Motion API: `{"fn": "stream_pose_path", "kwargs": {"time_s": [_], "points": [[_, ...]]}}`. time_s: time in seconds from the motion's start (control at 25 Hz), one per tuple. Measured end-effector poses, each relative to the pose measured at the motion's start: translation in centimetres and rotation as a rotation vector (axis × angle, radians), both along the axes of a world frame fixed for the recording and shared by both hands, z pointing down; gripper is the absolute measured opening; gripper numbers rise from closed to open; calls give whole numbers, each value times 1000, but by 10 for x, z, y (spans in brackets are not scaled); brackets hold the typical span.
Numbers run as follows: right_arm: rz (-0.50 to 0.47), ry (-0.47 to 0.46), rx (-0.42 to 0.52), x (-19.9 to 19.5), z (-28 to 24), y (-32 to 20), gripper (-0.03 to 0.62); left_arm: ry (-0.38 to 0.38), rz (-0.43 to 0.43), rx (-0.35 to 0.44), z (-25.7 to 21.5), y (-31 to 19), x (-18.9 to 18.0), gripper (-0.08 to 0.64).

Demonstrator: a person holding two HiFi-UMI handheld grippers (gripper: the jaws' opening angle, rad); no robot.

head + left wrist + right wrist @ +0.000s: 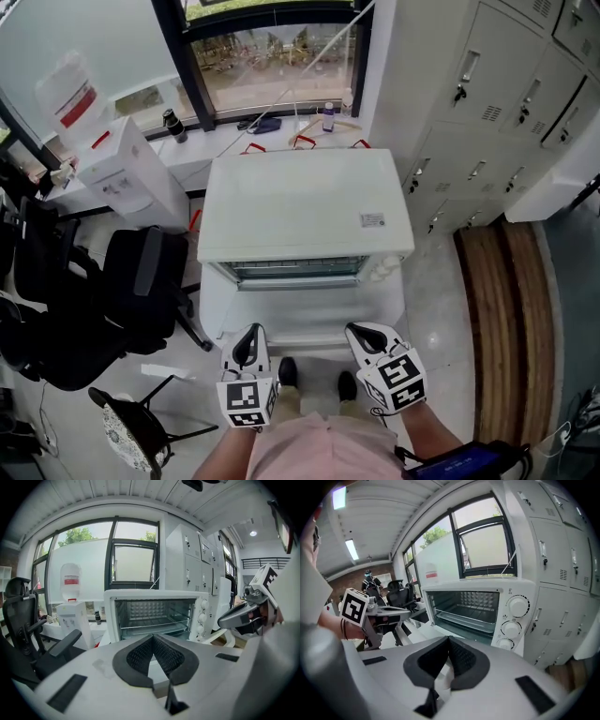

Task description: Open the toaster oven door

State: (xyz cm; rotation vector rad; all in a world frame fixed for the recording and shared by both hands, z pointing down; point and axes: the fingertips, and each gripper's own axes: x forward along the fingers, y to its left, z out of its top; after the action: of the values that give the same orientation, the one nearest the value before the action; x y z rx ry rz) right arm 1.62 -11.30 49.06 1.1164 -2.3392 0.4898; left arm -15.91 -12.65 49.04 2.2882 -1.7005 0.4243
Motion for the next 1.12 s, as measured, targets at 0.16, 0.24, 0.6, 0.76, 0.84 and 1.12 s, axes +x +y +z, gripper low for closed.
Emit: {"fn": "stream_pose_path", "kwargs": {"time_s": [0.16, 0.24, 0.6, 0.76, 0.84, 1.12], "points": [[-19, 16, -10, 0, 7, 6, 0, -5, 1, -14, 8, 6, 1, 12], [-26, 20, -10, 0, 11, 9, 0, -2, 1, -21, 12, 8, 1, 12], [-37, 18, -28, 0, 23, 21, 0, 4, 13, -44, 25, 19, 2, 12], [-39, 11, -36, 0, 26, 24, 0, 2, 25, -44, 27, 22, 4, 12], [-41, 8, -42, -1, 29, 26, 0, 1, 27, -48, 30, 24, 4, 12], [-51, 8, -61, -2, 42, 31, 0, -7, 25, -61, 41, 31, 4, 12]]}}
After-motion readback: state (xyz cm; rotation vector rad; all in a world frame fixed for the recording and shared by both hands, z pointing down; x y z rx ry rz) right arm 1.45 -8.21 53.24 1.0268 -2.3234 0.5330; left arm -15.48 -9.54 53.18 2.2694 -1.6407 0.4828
